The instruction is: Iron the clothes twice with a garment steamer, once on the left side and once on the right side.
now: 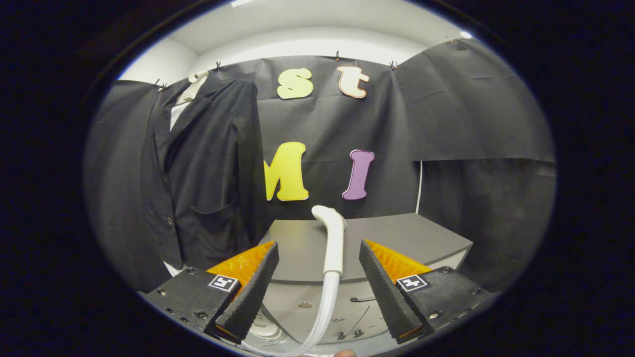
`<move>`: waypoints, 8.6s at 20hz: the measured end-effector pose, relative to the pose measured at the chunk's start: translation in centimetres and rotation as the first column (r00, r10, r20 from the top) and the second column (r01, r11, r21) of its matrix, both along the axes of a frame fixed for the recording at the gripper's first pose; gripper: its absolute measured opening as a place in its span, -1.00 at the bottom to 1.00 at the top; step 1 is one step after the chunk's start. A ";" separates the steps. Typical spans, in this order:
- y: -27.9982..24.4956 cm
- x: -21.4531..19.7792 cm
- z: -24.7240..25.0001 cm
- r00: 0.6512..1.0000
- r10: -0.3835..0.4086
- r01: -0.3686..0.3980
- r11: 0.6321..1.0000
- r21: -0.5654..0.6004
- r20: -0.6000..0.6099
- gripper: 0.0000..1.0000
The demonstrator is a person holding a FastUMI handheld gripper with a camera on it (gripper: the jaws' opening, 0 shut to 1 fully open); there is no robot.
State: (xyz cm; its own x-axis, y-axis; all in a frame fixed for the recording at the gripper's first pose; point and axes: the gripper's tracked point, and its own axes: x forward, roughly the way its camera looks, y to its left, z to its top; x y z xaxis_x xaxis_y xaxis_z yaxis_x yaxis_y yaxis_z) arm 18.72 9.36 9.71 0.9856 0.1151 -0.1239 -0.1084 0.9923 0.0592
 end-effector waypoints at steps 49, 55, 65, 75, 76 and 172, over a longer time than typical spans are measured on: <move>-1.5 7.4 -6.9 0.933 -0.144 0.185 0.978 0.098 -0.329 -0.32; -0.6 1.1 -4.3 0.956 -0.116 0.165 0.972 0.167 -0.269 -0.32; 5.9 -7.8 3.2 0.999 -0.035 0.042 0.970 0.241 -0.033 -0.32; 10.4 -8.5 10.0 0.985 0.007 -0.054 0.961 0.271 0.170 -0.33; 11.1 -8.1 11.1 0.979 0.014 -0.069 0.962 0.264 0.205 -0.33; 32.2 -11.9 13.0 0.854 0.293 -0.285 0.955 -0.083 0.429 -0.32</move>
State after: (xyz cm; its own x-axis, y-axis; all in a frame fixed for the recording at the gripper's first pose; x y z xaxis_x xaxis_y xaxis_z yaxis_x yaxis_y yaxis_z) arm 6.79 41.58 22.75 0.8631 0.4049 0.3019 -0.4016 0.9127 -0.0760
